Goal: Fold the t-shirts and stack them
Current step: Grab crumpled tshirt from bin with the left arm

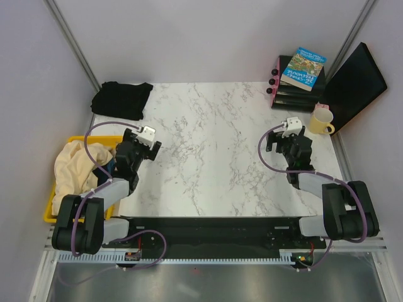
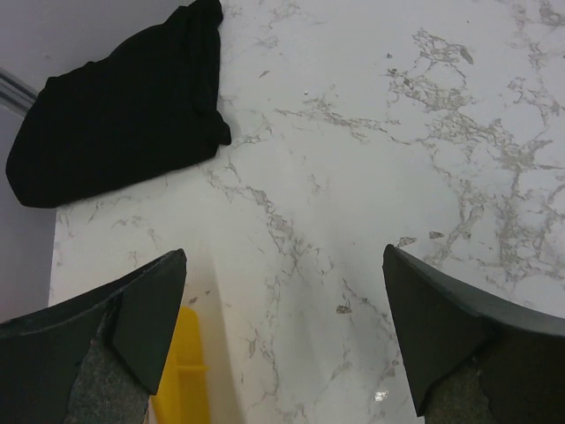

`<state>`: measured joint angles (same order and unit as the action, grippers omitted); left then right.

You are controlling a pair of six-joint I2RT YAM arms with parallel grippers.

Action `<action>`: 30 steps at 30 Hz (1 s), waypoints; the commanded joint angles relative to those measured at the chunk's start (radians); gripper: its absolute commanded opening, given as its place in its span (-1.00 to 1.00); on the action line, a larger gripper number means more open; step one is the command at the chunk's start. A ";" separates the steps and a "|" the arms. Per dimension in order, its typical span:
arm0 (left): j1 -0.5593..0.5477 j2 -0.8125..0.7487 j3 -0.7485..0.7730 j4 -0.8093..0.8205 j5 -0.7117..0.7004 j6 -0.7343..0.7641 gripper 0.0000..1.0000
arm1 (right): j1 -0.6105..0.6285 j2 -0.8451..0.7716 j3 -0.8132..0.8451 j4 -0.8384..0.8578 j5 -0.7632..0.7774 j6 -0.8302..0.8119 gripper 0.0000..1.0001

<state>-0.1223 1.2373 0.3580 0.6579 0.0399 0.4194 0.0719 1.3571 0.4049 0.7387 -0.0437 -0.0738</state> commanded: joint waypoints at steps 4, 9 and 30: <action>-0.004 -0.056 0.135 -0.156 -0.055 0.065 0.99 | -0.003 -0.064 0.127 -0.201 -0.099 -0.260 0.96; -0.005 -0.121 0.295 -0.515 0.023 0.128 0.99 | -0.003 -0.043 0.469 -0.862 -0.253 -0.646 0.96; 0.332 0.040 0.844 -1.306 -0.493 0.514 0.97 | 0.008 0.470 1.350 -1.737 -0.217 -0.530 0.96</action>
<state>0.1120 1.2850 1.0260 -0.4618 -0.4149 0.7689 0.0639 1.8015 1.6978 -0.8589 -0.1776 -0.5312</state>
